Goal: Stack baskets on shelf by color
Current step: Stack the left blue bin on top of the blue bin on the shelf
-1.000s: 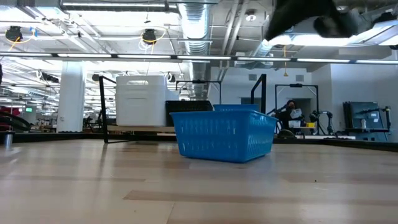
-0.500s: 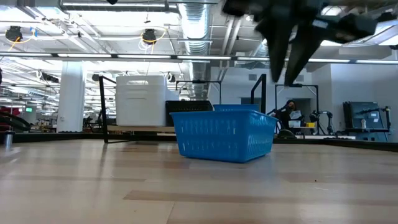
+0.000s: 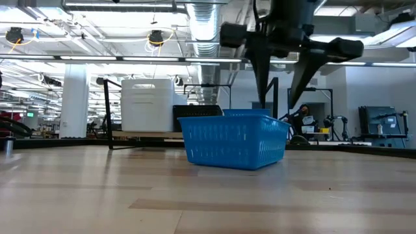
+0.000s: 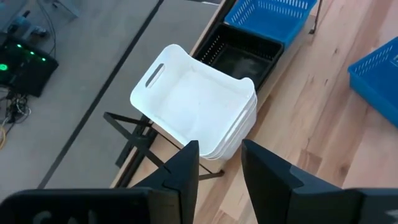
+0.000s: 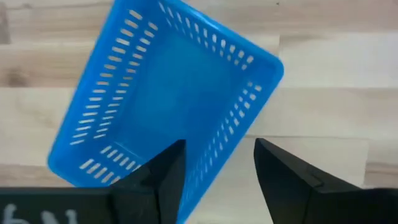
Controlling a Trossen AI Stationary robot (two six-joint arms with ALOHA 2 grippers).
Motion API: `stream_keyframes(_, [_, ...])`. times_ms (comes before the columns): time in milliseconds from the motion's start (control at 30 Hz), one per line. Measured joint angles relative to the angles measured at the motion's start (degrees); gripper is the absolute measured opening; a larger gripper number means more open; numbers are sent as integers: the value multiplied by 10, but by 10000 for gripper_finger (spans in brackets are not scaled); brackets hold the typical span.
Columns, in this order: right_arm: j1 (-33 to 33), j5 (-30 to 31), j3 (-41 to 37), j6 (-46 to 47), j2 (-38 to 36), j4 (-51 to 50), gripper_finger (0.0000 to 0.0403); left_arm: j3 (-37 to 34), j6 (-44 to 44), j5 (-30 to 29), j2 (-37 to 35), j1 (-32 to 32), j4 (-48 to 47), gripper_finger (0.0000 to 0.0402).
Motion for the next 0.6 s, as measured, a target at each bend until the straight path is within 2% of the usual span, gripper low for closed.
stream_keyframes(300, [-2,-27,0,6,28,6,196,0,14,-2,-1,0,0,109])
stream_keyframes(600, [12,-25,0,68,30,-18,198,0,23,-5,-1,0,0,109])
